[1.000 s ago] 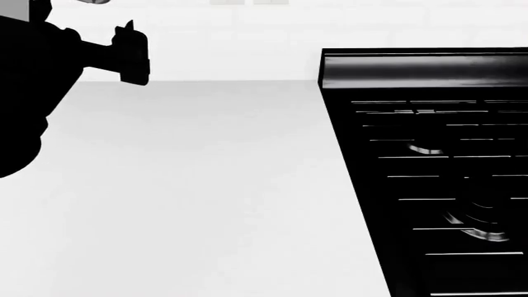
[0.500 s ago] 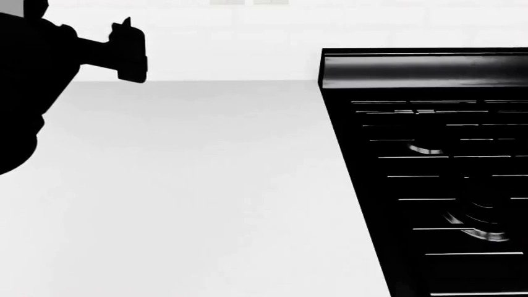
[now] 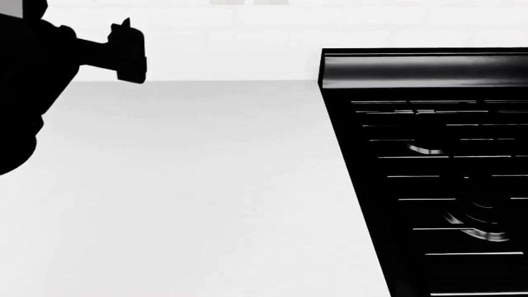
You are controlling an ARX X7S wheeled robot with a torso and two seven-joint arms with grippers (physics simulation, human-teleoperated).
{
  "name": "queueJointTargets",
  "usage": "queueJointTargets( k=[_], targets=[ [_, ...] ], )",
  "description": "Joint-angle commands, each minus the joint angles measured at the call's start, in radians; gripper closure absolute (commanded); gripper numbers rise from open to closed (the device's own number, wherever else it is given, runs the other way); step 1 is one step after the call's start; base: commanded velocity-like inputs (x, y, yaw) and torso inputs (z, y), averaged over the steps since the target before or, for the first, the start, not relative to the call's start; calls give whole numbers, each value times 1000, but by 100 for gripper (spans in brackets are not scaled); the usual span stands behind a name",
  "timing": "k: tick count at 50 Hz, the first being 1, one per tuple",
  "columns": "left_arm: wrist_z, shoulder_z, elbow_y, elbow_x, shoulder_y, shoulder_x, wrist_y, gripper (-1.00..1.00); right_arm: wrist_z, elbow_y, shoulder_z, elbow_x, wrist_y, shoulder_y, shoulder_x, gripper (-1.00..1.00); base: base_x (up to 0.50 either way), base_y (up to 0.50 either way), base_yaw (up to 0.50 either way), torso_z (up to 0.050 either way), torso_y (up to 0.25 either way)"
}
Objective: Pick and place the shaker into the drawer. Then close the cabinet.
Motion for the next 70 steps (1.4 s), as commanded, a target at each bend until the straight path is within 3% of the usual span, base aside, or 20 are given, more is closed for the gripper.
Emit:
queueJointTargets(
  k=[1,23,36,70],
  targets=[
    [-1,-2,1,-2,5,-5,2,-100,-73,59,115,243,-15,-12,-52,-100,0,0,0,0,0],
    [-5,-3,-1,-5,-1,2,-3,-100,-40,123,82,296,38,98,-88,-100,0,0,0,0,0],
    [-7,-2,-2,-5,-10,11,-8,-100,-9,373,-92,151,112,361,-207,-100,0,0,0,0,0],
    [-7,-11,1,-12,-7,-1,-6,-100,-171,509,-266,73,183,475,-361,-100,0,0,0,0,0]
  ],
)
